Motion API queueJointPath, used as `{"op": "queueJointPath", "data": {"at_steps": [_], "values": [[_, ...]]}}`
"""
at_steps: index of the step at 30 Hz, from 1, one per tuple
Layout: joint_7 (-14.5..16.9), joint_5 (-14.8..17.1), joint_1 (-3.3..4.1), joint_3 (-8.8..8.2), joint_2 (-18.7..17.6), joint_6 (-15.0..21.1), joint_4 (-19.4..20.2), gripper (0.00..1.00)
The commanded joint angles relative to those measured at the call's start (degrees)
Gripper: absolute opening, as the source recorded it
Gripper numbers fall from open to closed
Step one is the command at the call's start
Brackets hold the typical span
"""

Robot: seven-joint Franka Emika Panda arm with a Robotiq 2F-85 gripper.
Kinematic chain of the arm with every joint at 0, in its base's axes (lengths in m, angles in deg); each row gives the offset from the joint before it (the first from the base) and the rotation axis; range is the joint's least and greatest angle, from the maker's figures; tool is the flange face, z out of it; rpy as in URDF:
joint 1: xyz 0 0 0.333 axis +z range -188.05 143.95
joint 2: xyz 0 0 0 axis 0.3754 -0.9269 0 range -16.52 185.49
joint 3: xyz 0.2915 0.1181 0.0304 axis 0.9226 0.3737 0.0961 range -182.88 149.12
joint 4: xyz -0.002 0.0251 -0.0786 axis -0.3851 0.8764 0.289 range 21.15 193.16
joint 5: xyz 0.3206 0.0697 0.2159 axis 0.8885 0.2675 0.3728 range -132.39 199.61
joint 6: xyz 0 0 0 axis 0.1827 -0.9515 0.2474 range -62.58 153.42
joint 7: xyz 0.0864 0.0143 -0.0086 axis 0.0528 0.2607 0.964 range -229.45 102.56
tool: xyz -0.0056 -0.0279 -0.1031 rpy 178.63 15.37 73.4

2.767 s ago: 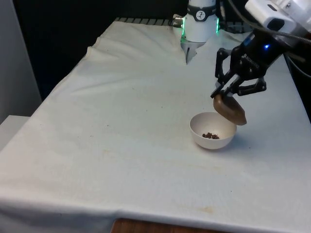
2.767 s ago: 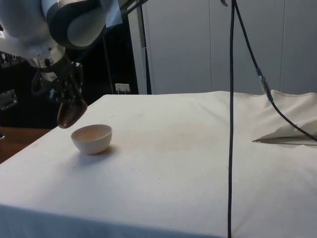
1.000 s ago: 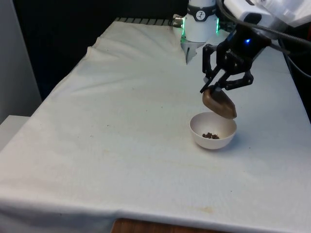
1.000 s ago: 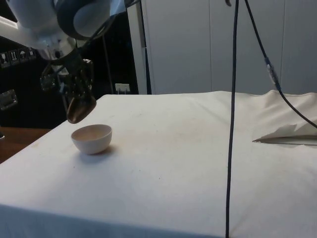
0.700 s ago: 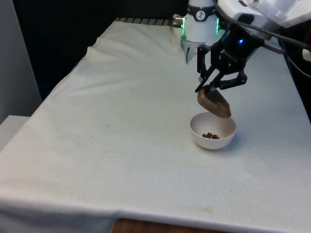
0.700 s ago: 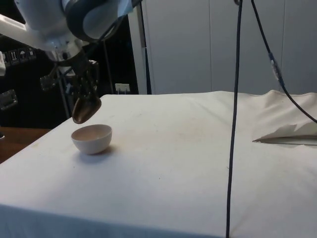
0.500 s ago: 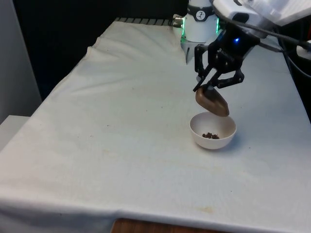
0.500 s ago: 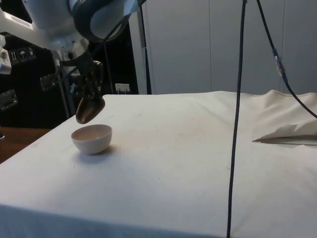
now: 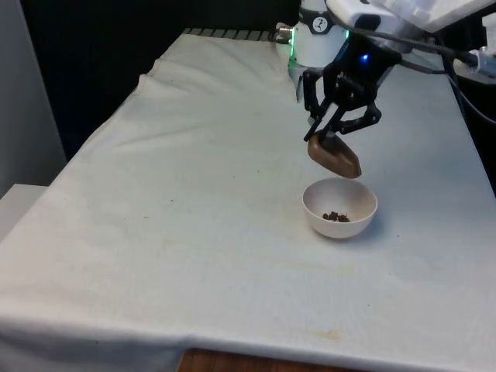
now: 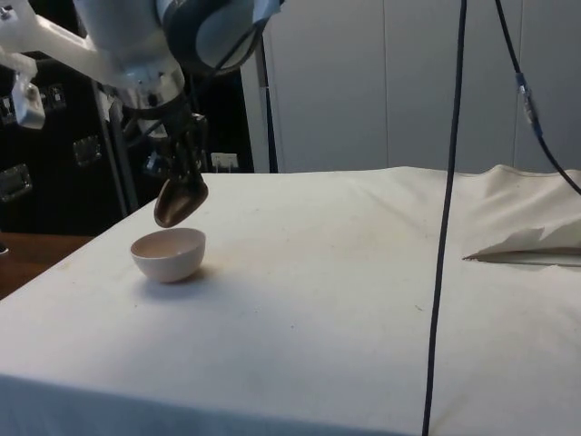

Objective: Pour the coffee beans from the cup into the bowl.

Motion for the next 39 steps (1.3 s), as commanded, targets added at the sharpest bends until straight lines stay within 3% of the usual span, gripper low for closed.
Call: {"op": "queueJointPath", "data": {"at_steps": [1, 5, 6, 7, 14, 15, 16, 23, 24, 25, 32, 33, 34, 39], "values": [[-0.11, 0.57, -0.52, 0.11, 0.97, 1.89, 1.6, 0.0], [-0.29, 1.78, -0.52, -0.8, 2.75, 4.58, 4.7, 0.0], [-0.17, 1.43, 0.06, -1.15, 2.23, 3.09, 3.78, 0.0], [-0.34, 2.01, -0.52, -0.97, 3.09, 5.16, 5.33, 0.0], [-0.11, 4.01, -0.57, -2.46, 5.39, 9.57, 10.14, 0.0], [-0.29, 3.55, 0.06, -2.86, 5.04, 8.19, 9.4, 0.0], [-0.06, 4.24, -0.57, -2.64, 5.56, 10.08, 10.66, 0.0], [0.63, 6.3, -0.57, -4.07, 7.1, 14.67, 15.13, 0.0], [0.11, 5.73, 0.06, -4.58, 6.82, 13.64, 14.61, 0.0], [0.8, 6.76, -0.63, -4.41, 7.45, 15.87, 16.27, 0.0], [1.78, 8.54, -0.63, -5.61, 8.59, 19.71, 20.11, 0.0], [1.15, 7.79, 0.06, -6.02, 8.14, 18.11, 19.02, 0.0], [1.89, 8.77, -0.63, -5.79, 8.71, 20.28, 20.63, 0.0], [2.86, 10.03, -0.57, -6.82, 9.51, 23.66, 23.95, 0.0]]}}
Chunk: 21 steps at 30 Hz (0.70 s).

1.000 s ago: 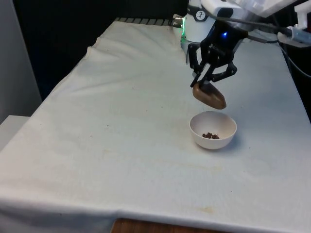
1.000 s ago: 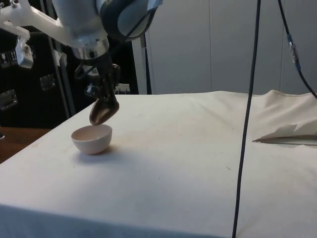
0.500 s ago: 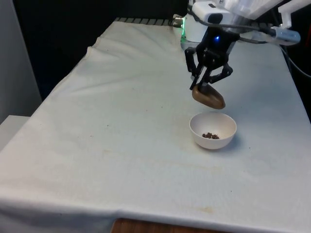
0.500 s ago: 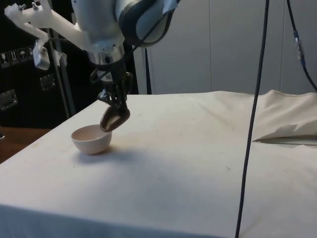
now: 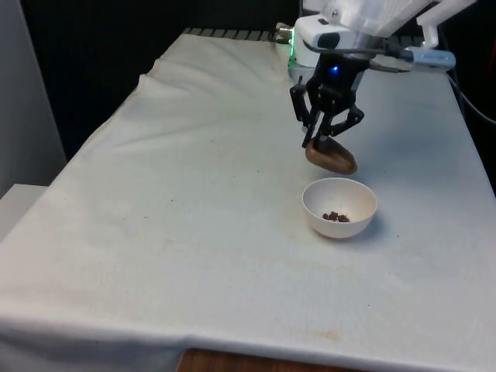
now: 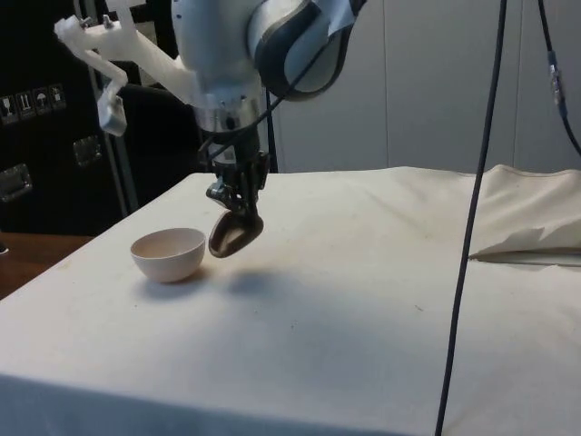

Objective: Pour the coffee beans from the cup into the bowl.

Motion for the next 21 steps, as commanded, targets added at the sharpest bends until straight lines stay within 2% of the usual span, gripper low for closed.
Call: {"op": "queueJointPath", "data": {"at_steps": [1, 3, 4, 5, 11, 12, 13, 14, 21], "values": [[0.86, 1.03, -0.69, 0.29, 0.29, 1.89, 1.38, 0.0], [1.55, 1.72, -0.69, -0.17, 0.57, 3.55, 2.92, 0.0], [0.8, 0.92, 0.0, -0.69, 0.29, 2.29, 2.06, 0.0], [1.72, 1.95, -0.69, -0.34, 0.63, 4.07, 3.38, 0.0], [3.27, 3.67, -0.74, -1.2, 1.2, 7.16, 6.25, 0.0], [3.95, 4.41, -0.69, -1.49, 1.43, 8.14, 7.16, 0.0], [3.27, 3.61, 0.0, -2.12, 1.26, 7.05, 6.53, 0.0], [4.3, 4.76, -0.69, -1.6, 1.49, 8.59, 7.56, 0.0], [7.16, 7.62, -0.8, -2.64, 2.01, 12.43, 11.12, 0.0]]}}
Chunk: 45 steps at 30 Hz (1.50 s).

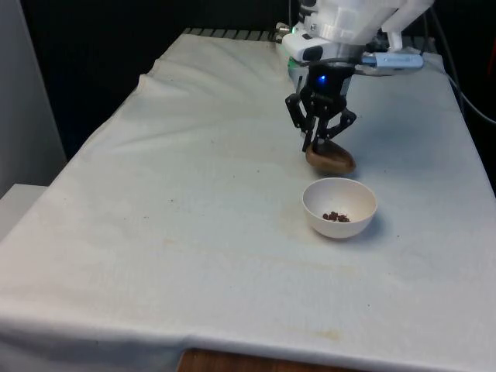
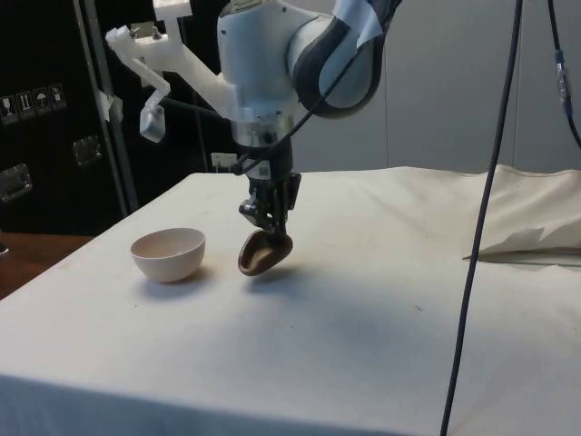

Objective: Pour the coffee beans from the cup into the bowl.

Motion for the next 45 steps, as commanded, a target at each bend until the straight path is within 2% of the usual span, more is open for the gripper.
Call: {"op": "queueJointPath", "data": {"at_steps": [1, 2, 6, 8, 9, 10, 12, 14, 18, 19, 20, 27, 28, 29, 30, 34, 35, 38, 39, 40, 45], "values": [[0.34, 0.34, 0.0, -0.17, 0.0, 0.46, 0.4, 0.0], [1.49, 1.49, -0.86, 0.52, 0.17, 2.01, 1.43, 0.0], [3.38, 3.27, -0.92, -0.11, 0.17, 3.9, 2.92, 0.0], [4.81, 4.7, -0.86, -0.57, 0.11, 5.21, 3.72, 0.0], [3.78, 3.5, 0.0, -1.43, 0.11, 4.01, 3.04, 0.0], [5.33, 5.21, -0.92, -0.69, 0.06, 5.61, 3.9, 0.0], [6.36, 6.3, -0.92, -0.92, -0.06, 6.25, 4.13, 0.0], [7.33, 7.39, -0.46, -1.38, -0.17, 6.42, 4.13, 0.0], [7.33, 7.28, 0.06, -2.01, -0.17, 5.67, 3.9, 0.04], [7.51, 7.56, -0.11, -1.72, -0.46, 6.19, 3.9, 0.04], [7.45, 7.51, 0.0, -1.83, -0.57, 6.13, 3.78, 0.14], [7.28, 7.33, 0.11, -1.95, -0.69, 6.07, 3.67, 0.51], [7.28, 7.28, 0.17, -2.01, -0.74, 6.07, 3.61, 0.61], [7.33, 7.28, 0.17, -2.01, -0.46, 5.67, 3.78, 0.67], [7.28, 7.28, 0.17, -2.01, -0.74, 6.02, 3.61, 0.67], [7.28, 7.28, 0.17, -2.01, -0.8, 6.02, 3.61, 0.87], [7.39, 7.45, 0.11, -1.89, -0.46, 5.79, 3.67, 0.95], [7.85, 8.08, -0.11, -1.43, 1.49, 4.7, 4.07, 1.0], [7.33, 7.28, 0.17, -2.01, -0.11, 5.61, 3.55, 1.0], [7.85, 8.08, -0.11, -1.43, 1.49, 4.7, 4.07, 1.0], [8.02, 8.42, 0.11, -1.32, 4.41, 2.75, 4.58, 1.0]]}}
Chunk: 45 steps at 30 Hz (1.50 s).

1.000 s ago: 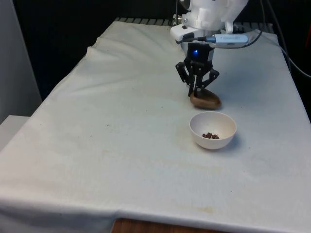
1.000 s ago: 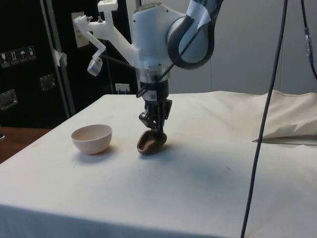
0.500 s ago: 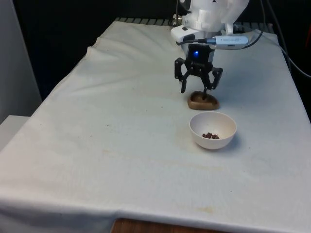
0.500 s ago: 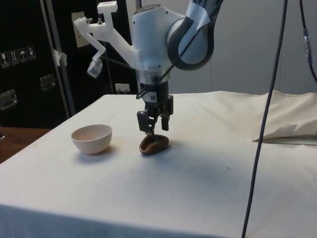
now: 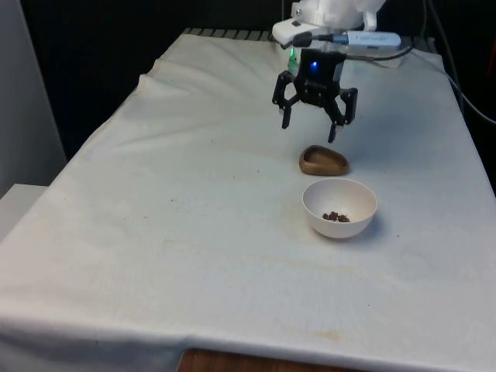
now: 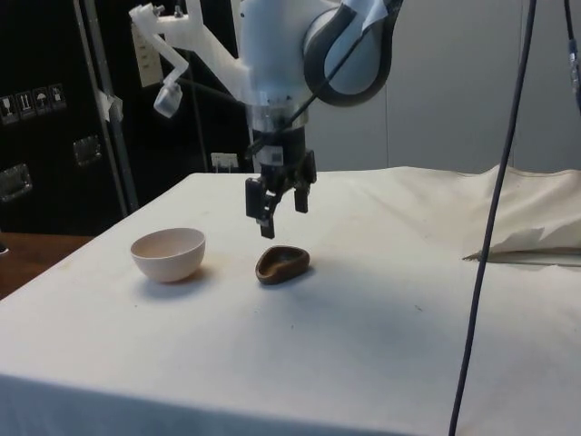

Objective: Pour the coffee beans from the cup into the bowl.

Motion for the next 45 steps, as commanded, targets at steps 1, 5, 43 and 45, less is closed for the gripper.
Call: {"op": "queueJointPath", "data": {"at_steps": [1, 5, 43, 45], "values": [[0.74, 1.15, -0.23, 0.63, 0.86, -0.52, 0.46, 1.0], [0.92, 1.32, -0.11, 0.57, 2.81, -1.95, 0.57, 1.0], [2.23, 1.32, 0.8, -0.11, 20.74, -15.81, 1.49, 1.0], [2.01, 1.03, 0.8, -0.06, 20.57, -15.76, 1.49, 1.0]]}}
